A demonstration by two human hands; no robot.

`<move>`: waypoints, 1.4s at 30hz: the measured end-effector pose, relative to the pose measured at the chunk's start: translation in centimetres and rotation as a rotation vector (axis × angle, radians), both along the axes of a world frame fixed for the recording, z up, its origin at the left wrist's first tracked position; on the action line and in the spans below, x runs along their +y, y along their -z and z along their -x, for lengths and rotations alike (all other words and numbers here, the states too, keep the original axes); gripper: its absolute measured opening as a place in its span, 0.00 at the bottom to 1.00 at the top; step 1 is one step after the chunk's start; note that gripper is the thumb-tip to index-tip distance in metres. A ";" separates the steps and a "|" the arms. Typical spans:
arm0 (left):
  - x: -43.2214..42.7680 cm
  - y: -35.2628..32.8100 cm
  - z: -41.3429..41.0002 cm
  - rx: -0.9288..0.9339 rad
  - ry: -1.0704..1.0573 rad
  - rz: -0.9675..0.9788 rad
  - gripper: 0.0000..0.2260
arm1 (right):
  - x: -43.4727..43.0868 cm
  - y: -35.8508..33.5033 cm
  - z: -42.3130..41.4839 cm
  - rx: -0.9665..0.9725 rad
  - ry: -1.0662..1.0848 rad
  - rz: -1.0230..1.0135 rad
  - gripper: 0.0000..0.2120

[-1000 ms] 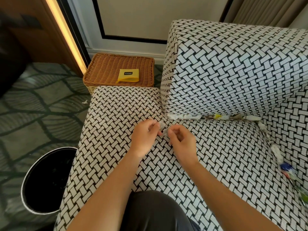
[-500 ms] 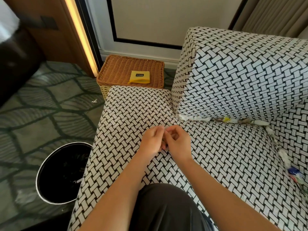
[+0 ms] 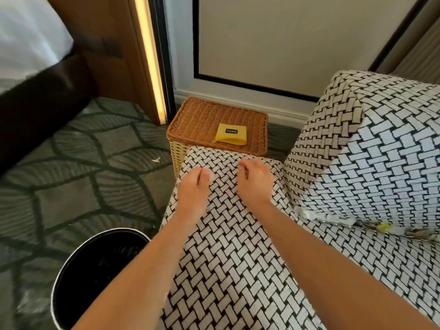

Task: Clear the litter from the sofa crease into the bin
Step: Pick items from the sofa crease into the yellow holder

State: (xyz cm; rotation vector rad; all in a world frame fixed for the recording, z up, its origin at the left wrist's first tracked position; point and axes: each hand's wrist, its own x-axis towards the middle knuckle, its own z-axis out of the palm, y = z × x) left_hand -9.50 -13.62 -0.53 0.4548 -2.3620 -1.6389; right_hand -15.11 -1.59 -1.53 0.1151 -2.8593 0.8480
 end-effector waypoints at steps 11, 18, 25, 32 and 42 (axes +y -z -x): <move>-1.1 2.5 8.2 0.275 -0.024 0.114 0.18 | -1.6 3.0 15.7 -0.276 -0.096 -0.484 0.20; -1.1 3.3 8.4 0.369 -0.049 0.097 0.18 | -1.7 5.0 18.8 -0.403 -0.212 -0.678 0.25; -1.1 3.4 8.4 0.386 -0.059 0.099 0.16 | -1.7 5.4 19.4 -0.142 -0.271 -0.644 0.20; -0.9 3.0 8.0 0.313 -0.112 0.059 0.16 | -1.1 2.3 15.8 0.278 -0.185 -0.133 0.15; 1.0 0.1 0.4 0.006 -0.049 -0.435 0.16 | 2.9 -3.9 2.6 0.571 -0.286 0.082 0.07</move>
